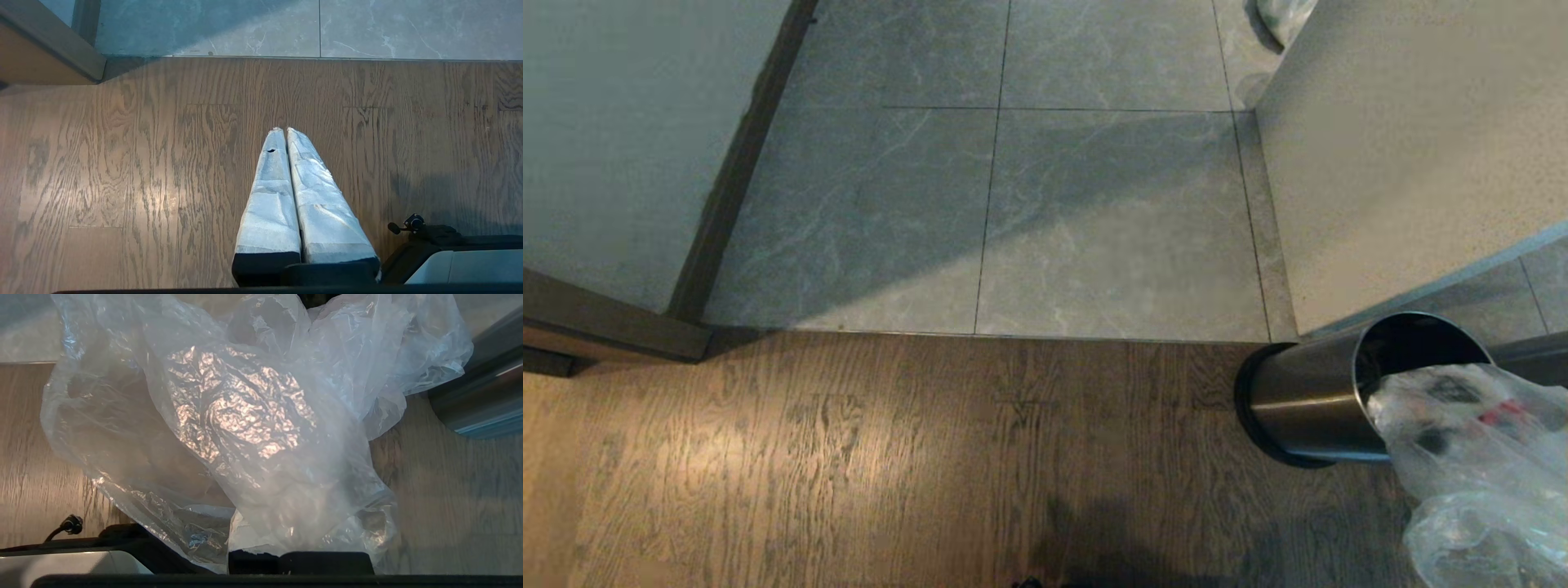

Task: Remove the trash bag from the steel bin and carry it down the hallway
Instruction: Pick up the trash bag

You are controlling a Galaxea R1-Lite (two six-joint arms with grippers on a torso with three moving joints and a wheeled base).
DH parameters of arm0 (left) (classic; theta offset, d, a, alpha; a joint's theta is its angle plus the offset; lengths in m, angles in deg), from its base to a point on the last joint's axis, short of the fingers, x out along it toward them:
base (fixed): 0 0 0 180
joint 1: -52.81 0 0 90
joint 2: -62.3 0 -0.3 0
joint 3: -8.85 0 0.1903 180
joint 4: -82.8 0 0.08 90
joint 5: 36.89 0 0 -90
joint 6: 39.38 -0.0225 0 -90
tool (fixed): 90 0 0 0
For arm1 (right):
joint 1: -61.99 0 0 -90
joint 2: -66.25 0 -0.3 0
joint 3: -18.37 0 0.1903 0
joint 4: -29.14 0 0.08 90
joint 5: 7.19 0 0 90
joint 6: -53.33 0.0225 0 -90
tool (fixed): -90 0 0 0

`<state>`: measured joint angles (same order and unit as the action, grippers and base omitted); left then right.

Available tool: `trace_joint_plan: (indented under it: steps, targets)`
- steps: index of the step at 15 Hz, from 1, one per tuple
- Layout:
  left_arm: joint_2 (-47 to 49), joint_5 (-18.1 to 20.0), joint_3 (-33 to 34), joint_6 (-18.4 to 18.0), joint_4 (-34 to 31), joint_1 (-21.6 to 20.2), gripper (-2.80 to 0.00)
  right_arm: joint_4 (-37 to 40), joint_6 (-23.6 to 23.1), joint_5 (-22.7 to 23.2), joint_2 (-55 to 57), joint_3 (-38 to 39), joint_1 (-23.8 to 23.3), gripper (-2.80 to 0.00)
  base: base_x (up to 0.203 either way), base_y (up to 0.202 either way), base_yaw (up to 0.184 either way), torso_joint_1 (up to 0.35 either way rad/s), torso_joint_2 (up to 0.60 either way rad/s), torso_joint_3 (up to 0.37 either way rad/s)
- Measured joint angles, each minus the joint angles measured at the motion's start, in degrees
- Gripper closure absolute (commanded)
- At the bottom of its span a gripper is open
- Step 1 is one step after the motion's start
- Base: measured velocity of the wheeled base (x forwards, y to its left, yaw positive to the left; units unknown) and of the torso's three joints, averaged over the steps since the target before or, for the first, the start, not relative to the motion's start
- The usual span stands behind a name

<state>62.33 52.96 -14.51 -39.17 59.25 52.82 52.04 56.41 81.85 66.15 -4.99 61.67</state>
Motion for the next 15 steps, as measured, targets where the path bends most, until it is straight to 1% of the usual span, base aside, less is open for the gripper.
trace_joint_plan:
  steps: [15]
  targets:
    - [0.00, 0.02, 0.00, -0.26, -0.01, -0.01, 0.00, -0.05, 0.07, 0.01, -0.05, 0.00, -0.11, 0.00, 0.000, 0.000, 0.000, 0.000, 0.00, 0.000]
